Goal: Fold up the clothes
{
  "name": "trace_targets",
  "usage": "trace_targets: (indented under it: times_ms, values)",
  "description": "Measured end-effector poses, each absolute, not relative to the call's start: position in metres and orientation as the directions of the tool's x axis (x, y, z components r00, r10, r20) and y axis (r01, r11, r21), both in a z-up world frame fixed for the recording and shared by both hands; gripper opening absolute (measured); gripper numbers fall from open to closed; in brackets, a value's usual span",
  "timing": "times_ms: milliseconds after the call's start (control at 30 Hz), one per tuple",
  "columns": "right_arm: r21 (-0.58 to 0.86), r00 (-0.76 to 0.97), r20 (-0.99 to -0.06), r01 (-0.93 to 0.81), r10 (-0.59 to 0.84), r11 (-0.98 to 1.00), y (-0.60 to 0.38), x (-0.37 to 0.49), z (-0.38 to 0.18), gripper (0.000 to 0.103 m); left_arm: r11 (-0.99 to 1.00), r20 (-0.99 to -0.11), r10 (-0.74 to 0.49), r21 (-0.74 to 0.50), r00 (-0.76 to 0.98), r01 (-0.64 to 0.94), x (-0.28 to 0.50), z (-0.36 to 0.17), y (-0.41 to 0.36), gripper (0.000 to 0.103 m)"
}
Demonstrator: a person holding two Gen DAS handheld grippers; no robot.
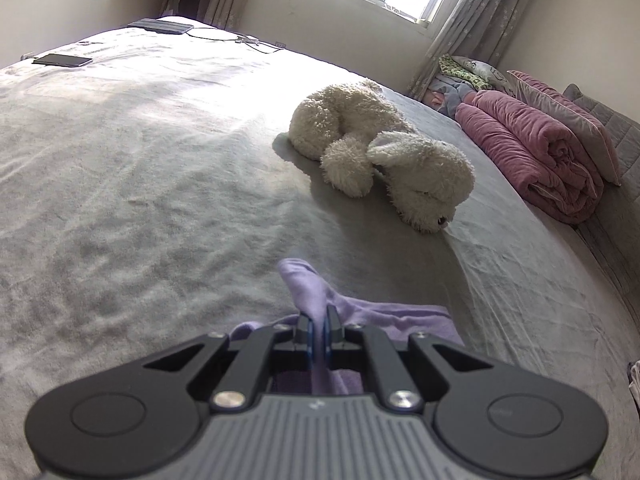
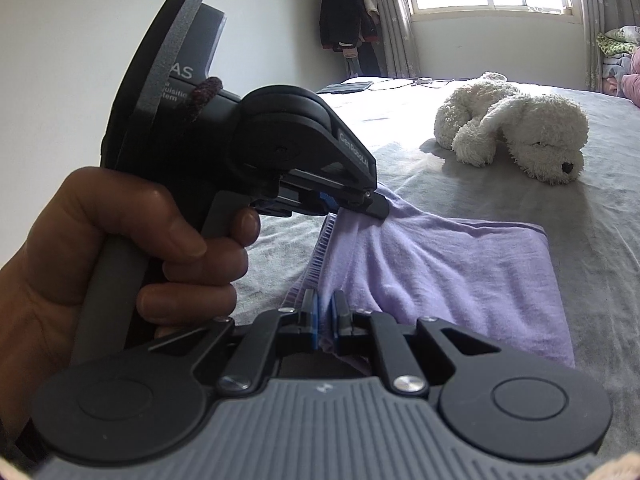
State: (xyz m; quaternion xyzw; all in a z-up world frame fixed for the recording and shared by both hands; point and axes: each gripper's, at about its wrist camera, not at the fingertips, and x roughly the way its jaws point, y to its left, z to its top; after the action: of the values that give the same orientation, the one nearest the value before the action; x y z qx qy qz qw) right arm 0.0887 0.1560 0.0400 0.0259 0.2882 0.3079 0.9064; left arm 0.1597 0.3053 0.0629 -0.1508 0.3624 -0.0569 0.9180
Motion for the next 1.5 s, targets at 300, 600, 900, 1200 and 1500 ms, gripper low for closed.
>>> trace_targets:
  times_ms: [300, 600, 900, 1200, 1500]
  values:
    - [0.242, 0.626, -0.508, -0.556, 0.592, 0.795, 0.158, 0.087, 0.037, 0.011, 0.964, -0.686, -0.157, -0.263, 0.71, -0.041, 0.158, 0.064, 0.305, 0.006]
    - [0.282, 0.57, -0.497, -0.607, 0.654, 0.743, 0.152, 0.084, 0.038, 0.018, 0.978, -0.688, -0.052, -0.182, 0.724, -0.103, 0.155, 0.073, 0.305, 0.01]
    - [0.38, 0.584, -0.419, -0.583, 0.695, 0.718, 0.085, 0.102, 0.061, 0.03, 0.971, -0.663, -0.002, -0.179, 0.748, -0.156, 0.15, 0.083, 0.312, 0.01]
    - [0.31, 0.657, -0.506, -0.466, 0.558, 0.829, 0.033, 0.185, 0.045, 0.032, 0.984, -0.676, -0.139, -0.179, 0.724, 0.021, 0.149, 0.07, 0.256, 0.01]
    - [0.299, 0.54, -0.568, -0.568, 0.621, 0.767, 0.056, 0.234, 0.019, 0.023, 0.987, -0.748, -0.16, -0.117, 0.645, 0.109, 0.142, 0.042, 0.23, 0.01]
